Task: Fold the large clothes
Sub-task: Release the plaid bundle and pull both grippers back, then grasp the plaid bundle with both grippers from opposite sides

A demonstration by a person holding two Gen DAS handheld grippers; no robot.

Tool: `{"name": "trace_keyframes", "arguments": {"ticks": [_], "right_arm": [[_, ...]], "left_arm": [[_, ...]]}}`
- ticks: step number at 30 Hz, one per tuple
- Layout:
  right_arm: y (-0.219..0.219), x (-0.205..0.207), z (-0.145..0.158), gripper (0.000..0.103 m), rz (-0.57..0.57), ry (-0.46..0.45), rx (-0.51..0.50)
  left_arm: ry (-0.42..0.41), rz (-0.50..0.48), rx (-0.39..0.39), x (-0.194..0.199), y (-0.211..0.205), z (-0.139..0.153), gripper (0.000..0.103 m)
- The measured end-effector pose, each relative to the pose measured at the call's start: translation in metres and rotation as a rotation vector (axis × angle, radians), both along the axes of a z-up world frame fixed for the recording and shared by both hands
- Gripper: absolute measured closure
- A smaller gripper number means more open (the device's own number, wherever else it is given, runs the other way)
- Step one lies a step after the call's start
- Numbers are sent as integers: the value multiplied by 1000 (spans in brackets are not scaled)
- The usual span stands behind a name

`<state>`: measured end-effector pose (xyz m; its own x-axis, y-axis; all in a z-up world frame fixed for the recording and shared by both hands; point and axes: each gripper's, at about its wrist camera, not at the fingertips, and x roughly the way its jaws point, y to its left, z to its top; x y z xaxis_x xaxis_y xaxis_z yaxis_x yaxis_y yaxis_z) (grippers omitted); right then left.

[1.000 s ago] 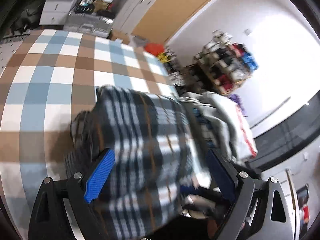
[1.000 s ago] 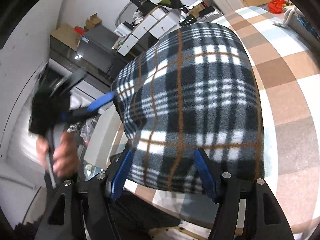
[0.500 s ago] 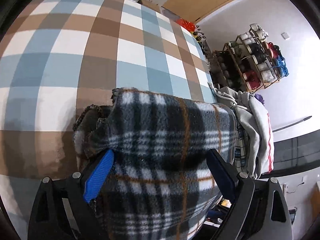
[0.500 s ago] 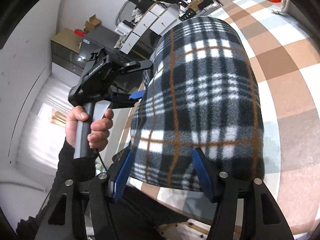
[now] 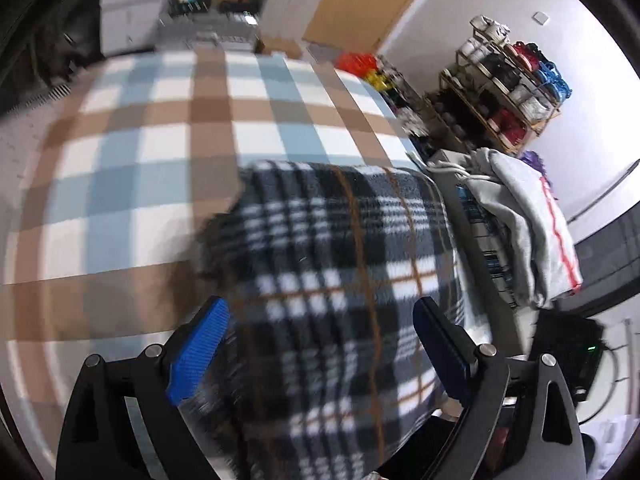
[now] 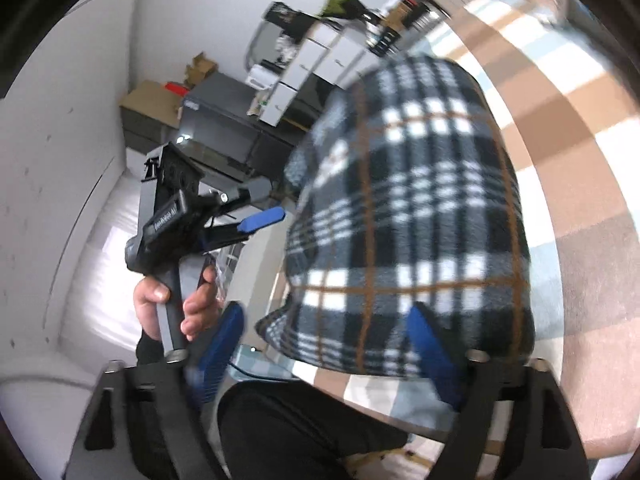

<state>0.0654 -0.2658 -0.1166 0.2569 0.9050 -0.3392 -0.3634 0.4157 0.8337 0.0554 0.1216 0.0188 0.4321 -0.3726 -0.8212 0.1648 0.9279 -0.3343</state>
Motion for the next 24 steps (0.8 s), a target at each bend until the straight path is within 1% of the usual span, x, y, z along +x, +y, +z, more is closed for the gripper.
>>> {"name": "trace_keyframes", "arguments": {"ticks": [1, 3, 5, 7, 12, 15, 18, 20, 22, 24], "right_arm": [[-2, -5, 6, 1, -20, -37, -10], [-4, -10, 11, 1, -37, -69, -10], [-9, -13, 15, 1, -79, -88, -9], [-16, -16, 19, 1, -135, -122, -17], [-35, -29, 30, 0, -309, -219, -69], [-41, -34, 34, 0, -371, -253, -82], [-36, -45, 40, 0, -424, -325, -156], [-29, -51, 46, 0, -435, -386, -212], [-26, -57, 50, 0, -447, -432, -241], [-25, -55, 52, 0, -455, -433, -253]], "left_arm": [[-26, 14, 25, -6, 2, 4, 12], [-107, 55, 102, -22, 3, 13, 12], [-183, 83, 154, -35, -1, 20, 12], [-244, 110, 168, -51, -2, 25, 12], [-345, 166, 176, -76, -10, 25, 12], [-386, 189, 206, -81, -15, 22, 12], [-426, 204, 252, -88, -18, 18, 12], [-440, 213, 274, -90, -18, 15, 12], [-432, 218, 272, -88, -16, 10, 12], [-399, 210, 247, -81, -12, 4, 12]]}}
